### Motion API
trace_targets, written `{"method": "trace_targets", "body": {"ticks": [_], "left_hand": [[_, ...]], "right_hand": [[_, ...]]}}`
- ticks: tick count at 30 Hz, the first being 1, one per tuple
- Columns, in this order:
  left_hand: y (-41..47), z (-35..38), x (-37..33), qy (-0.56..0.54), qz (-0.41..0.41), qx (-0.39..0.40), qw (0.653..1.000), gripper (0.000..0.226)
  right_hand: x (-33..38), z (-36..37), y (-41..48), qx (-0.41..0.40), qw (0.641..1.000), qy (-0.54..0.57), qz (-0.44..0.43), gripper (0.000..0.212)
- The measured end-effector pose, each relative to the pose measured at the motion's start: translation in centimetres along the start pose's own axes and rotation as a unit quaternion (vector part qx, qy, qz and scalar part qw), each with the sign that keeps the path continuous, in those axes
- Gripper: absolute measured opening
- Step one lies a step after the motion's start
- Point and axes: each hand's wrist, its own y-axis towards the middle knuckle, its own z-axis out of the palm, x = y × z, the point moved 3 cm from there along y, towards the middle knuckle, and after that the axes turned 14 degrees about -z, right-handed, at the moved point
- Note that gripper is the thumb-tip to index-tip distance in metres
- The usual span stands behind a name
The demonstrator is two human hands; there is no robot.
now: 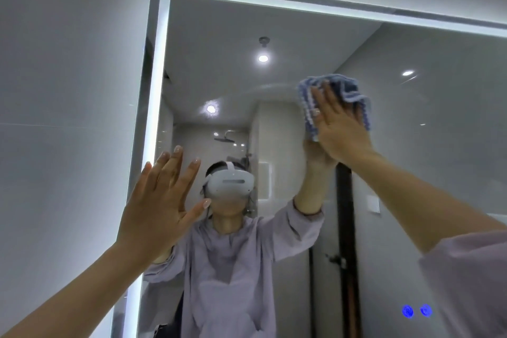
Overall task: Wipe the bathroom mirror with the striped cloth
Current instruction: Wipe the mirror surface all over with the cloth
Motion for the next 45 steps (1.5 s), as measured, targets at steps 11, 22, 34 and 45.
{"method": "trace_targets", "body": {"ticks": [11,22,34,45], "left_hand": [[-0.2,0.7,-0.1,0.02,-0.003,0.003,1.0,0.075],[-0.2,0.3,-0.3,0.035,0.001,0.021,0.999,0.076],[-0.3,0.0,-0.4,0.011,-0.005,0.011,1.0,0.076],[-0.2,0.0,-0.5,0.027,-0.002,0.018,0.999,0.077]], "right_hand": [[7.3,0.2,2.0,-0.053,0.995,0.071,0.035,0.064],[15.2,1.6,5.8,0.037,0.971,-0.046,-0.233,0.056],[-2.0,-0.9,4.5,0.024,0.991,0.09,0.093,0.053],[15.9,1.8,8.0,0.019,0.975,0.051,-0.216,0.054]]}}
